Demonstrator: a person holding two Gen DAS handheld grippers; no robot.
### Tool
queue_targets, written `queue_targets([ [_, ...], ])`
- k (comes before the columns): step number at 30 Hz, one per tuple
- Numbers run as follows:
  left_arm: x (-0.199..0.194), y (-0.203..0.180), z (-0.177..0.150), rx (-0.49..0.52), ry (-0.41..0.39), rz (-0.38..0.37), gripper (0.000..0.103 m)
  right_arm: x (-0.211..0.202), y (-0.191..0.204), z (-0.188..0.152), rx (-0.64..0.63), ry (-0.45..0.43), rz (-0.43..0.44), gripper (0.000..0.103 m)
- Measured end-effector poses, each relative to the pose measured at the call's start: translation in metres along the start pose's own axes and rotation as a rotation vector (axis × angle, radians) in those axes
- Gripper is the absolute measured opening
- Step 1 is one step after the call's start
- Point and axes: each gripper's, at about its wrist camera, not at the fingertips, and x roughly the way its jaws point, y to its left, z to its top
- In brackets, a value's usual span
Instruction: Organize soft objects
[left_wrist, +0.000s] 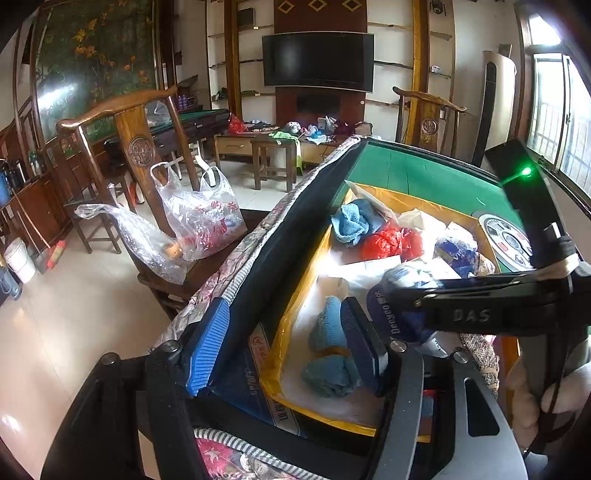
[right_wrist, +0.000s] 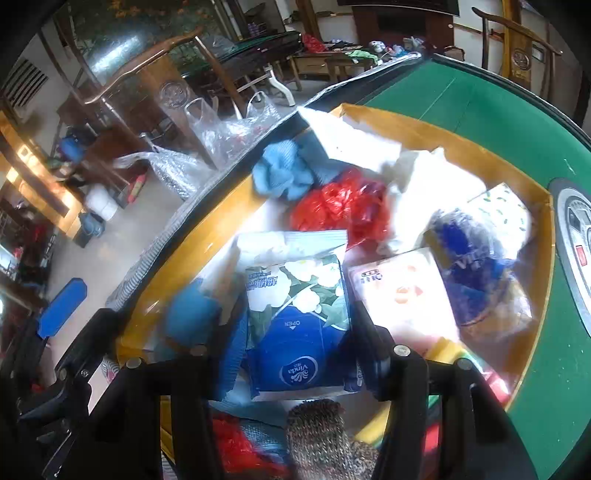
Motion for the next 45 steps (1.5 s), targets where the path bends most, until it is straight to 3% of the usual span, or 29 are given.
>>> queue_targets([
  [2, 0.001, -0.001, 0.0, -0.002, 0.002, 0.0, 0.062, -0.008, -0.001, -0.002, -0.006, -0.015, -0.016, 0.055],
  [13, -0.006, -0.011, -0.003, 0.025, 0.0, 0.008, 0.065, -0.023, 0.001, -0.014, -0.087, -0.049, -0.099, 0.056],
  [16, -0.007, -0.011, -0.004, 0.024, 0.0, 0.008, 0.065, -0.028, -0.004, -0.012, -0.063, -0.043, -0.059, 0.056],
  [21, -0.01, 0.0, -0.006, -0.026, -0.017, -0.005, 0.065, -0.06, -0.017, -0.01, 0.004, -0.129, 0.014, 0.057],
  [23, -0.014, 0.014, -0.008, -0.066, -0.046, -0.018, 0.065, -0.07, -0.023, -0.012, 0.032, -0.135, 0.086, 0.058],
  [28, -0.028, 0.047, -0.011, -0.186, -0.123, -0.027, 0.066, -0.055, -0.017, -0.025, 0.105, -0.003, 0.359, 0.064],
  [33, -0.036, 0.066, -0.014, -0.228, -0.163, -0.022, 0.069, -0.004, 0.008, -0.041, 0.125, 0.164, 0.433, 0.065],
  [35, -0.038, 0.069, -0.016, -0.233, -0.177, -0.021, 0.069, -0.001, 0.016, -0.038, 0.098, 0.156, 0.436, 0.068],
  [37, -0.039, 0.075, -0.017, -0.242, -0.186, -0.021, 0.069, -0.003, 0.02, -0.031, 0.112, 0.15, 0.495, 0.068],
  [41, -0.039, 0.083, -0.019, -0.271, -0.195, -0.026, 0.069, 0.001, 0.018, -0.012, 0.161, 0.104, 0.429, 0.068],
  [43, -0.038, 0.084, -0.02, -0.272, -0.193, -0.025, 0.069, 0.017, 0.018, -0.005, 0.203, 0.143, 0.375, 0.068],
  [45, -0.037, 0.083, -0.02, -0.267, -0.185, -0.028, 0.069, 0.03, 0.025, 0.0, 0.218, 0.166, 0.387, 0.071],
])
